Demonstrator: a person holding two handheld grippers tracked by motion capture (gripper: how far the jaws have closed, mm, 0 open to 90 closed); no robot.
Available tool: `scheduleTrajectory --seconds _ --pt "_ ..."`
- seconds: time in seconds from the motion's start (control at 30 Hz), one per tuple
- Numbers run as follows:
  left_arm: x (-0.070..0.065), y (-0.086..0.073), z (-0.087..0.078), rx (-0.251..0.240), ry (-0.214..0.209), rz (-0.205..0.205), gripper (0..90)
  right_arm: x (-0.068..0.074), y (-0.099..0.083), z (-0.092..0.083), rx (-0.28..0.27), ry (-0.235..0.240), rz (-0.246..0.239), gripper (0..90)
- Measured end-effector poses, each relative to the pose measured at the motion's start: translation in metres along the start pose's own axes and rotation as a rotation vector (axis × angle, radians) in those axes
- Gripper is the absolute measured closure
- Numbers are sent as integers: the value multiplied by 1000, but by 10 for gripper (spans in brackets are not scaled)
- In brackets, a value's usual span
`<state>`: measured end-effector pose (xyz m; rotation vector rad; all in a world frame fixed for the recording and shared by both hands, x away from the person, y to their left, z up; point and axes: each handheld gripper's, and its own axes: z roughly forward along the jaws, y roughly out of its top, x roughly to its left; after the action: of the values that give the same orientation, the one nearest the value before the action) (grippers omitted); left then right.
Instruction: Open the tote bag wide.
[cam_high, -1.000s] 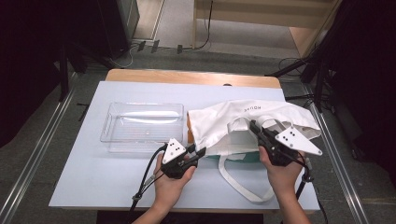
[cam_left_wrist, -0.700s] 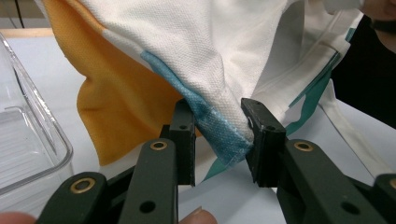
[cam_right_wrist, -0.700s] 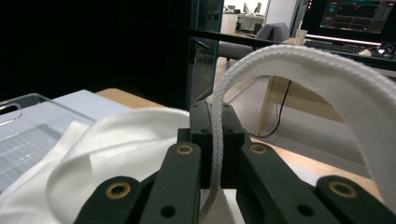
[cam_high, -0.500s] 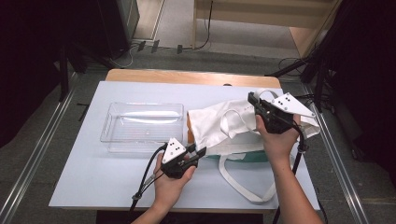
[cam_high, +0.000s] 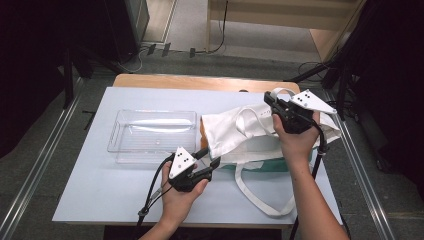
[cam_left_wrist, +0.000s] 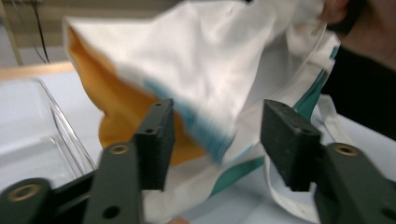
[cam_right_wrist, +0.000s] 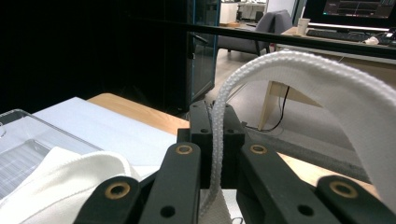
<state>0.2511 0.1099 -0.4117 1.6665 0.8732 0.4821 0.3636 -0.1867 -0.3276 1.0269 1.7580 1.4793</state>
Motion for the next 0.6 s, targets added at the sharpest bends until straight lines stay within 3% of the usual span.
scheduleTrajectory --seconds 0.13,0.23,0.4,0.6 --pt "-5 12 -7 -34 32 35 346 0 -1 -1 -5 6 6 892" --pt "-16 21 3 -5 35 101 324 2 -1 -1 -8 5 -1 892" --pt "-34 21 29 38 76 182 402 4 1 -1 -7 8 4 892" --pt "-44 17 50 64 141 231 457 4 1 -1 -6 10 4 892"
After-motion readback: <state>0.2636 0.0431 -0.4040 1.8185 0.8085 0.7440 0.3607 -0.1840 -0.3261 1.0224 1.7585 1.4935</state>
